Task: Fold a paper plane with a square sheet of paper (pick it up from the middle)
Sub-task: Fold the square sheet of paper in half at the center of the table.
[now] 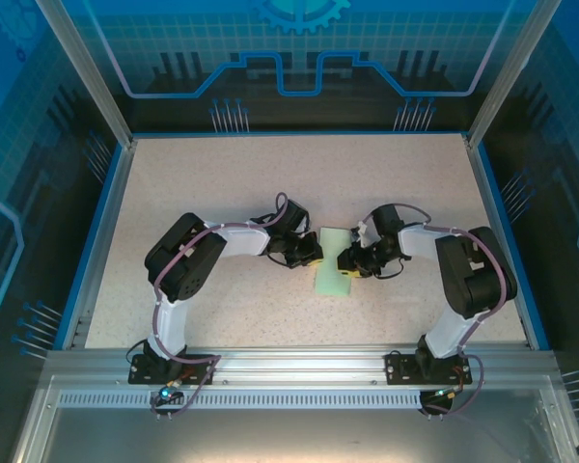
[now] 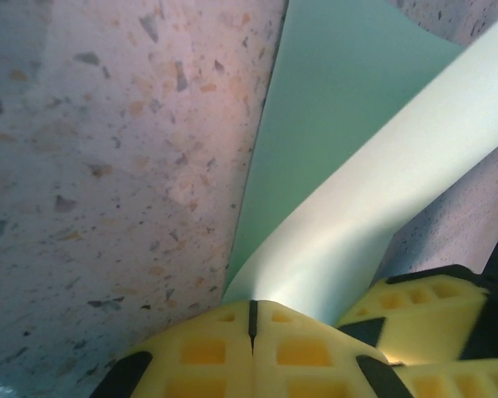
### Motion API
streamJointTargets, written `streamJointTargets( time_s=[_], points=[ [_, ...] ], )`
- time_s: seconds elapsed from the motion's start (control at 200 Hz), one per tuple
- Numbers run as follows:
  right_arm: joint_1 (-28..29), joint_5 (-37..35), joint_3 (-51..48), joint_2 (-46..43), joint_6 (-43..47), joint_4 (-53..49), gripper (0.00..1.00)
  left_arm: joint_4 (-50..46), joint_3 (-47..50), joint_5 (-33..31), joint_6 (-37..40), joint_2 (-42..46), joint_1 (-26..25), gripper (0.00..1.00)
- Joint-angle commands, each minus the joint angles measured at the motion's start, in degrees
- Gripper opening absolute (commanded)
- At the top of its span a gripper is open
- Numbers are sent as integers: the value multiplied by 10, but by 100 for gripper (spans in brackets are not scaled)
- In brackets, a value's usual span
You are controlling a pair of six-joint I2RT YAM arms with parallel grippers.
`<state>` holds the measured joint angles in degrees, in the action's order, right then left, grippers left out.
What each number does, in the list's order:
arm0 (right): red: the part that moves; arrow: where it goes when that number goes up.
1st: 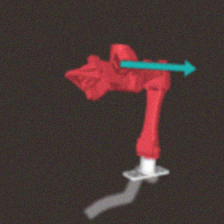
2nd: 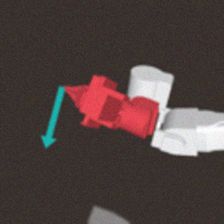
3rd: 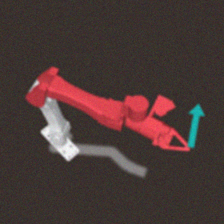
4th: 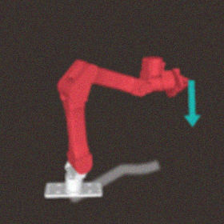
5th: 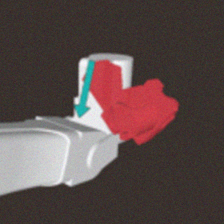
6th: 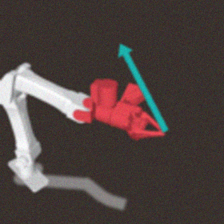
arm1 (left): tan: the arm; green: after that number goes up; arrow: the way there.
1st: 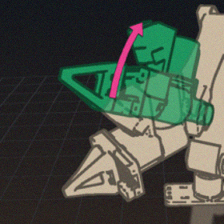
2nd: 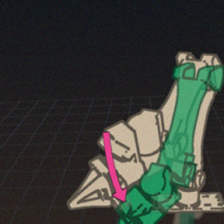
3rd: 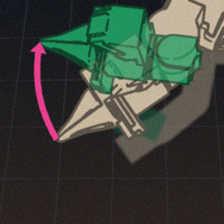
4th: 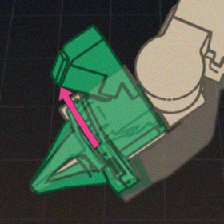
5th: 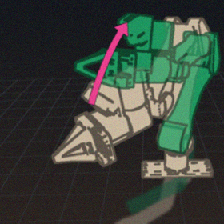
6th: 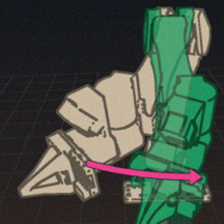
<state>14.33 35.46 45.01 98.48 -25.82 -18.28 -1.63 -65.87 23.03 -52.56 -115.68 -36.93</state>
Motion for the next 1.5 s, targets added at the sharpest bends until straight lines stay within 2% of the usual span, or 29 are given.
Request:
streamJointTargets(
  time_s=[0.0,0.105,0.36,0.715,0.85,1.235,1.495],
  points=[
    [5,-26,-12,21,4,-6,31,-50,-2,-4,10,-28,-5,1],
    [6,-20,-10,22,1,-13,31,-50,-3,-4,10,-28,-5,1],
    [36,4,-12,-55,-18,-16,32,-53,-5,-2,12,-28,-6,1],
    [49,-41,-66,-33,-57,28,32,-52,-7,0,14,-29,-6,1],
    [49,-30,-65,-18,-57,38,32,-54,-8,1,15,-31,-6,1],
    [50,4,-85,-101,-65,31,34,-60,-16,2,19,-34,-6,1],
    [53,-9,-114,-63,-72,53,35,-65,-18,2,22,-35,-6,1]
  ],
)
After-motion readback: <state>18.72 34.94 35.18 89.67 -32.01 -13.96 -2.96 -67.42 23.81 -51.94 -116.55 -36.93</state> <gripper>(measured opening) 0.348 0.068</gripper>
